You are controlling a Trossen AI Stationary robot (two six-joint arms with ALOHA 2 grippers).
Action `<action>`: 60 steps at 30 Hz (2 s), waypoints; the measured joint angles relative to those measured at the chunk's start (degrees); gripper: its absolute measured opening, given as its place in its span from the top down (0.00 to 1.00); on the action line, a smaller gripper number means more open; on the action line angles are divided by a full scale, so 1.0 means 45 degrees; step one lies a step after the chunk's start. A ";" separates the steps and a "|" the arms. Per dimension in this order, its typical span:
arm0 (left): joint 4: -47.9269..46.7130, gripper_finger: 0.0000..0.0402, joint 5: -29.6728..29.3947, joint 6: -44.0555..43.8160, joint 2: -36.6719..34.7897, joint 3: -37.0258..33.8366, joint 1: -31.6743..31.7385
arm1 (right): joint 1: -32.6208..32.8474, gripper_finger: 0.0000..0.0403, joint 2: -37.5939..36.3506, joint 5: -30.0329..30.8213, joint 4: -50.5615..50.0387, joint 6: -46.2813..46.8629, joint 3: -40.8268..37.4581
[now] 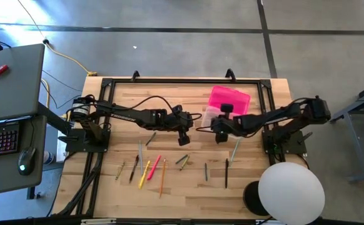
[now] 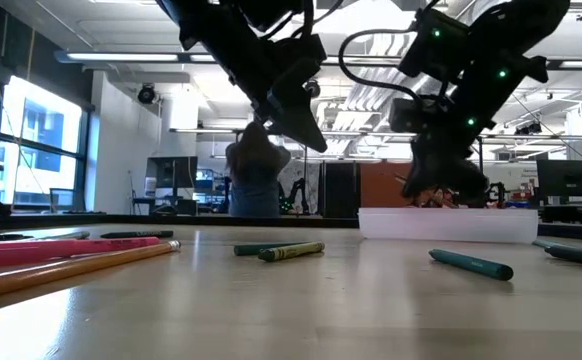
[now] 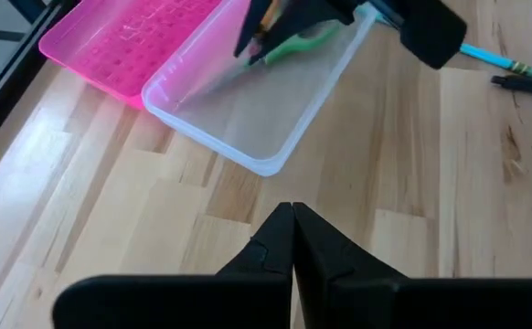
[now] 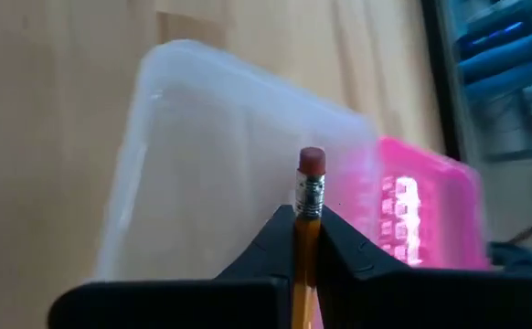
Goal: Pick & place school supplies into a supply box
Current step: Put the top orange pencil into the pink supply box, then put the top dark green crayon into the pink supply box
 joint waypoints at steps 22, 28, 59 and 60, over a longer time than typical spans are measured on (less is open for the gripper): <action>-0.0202 0.91 0.0063 -0.0039 0.0000 0.0000 0.0000 | -0.0870 0.79 -0.0015 -0.1777 -0.0670 0.0493 0.0879; -0.1827 0.91 0.0103 -0.0232 -0.0676 -0.0010 0.0000 | -0.0095 0.79 -0.0024 -0.2656 -0.2661 0.1863 0.3038; -1.1203 0.91 -0.4291 -1.4519 -0.7287 -0.4691 -0.7916 | 0.0770 0.79 -0.0034 -0.4080 -0.1459 0.2914 0.4303; -1.1186 0.91 -0.4231 -1.4772 -0.7283 -0.4786 -0.7912 | 0.0770 0.79 -0.0034 -0.4069 -0.1363 0.2911 0.4303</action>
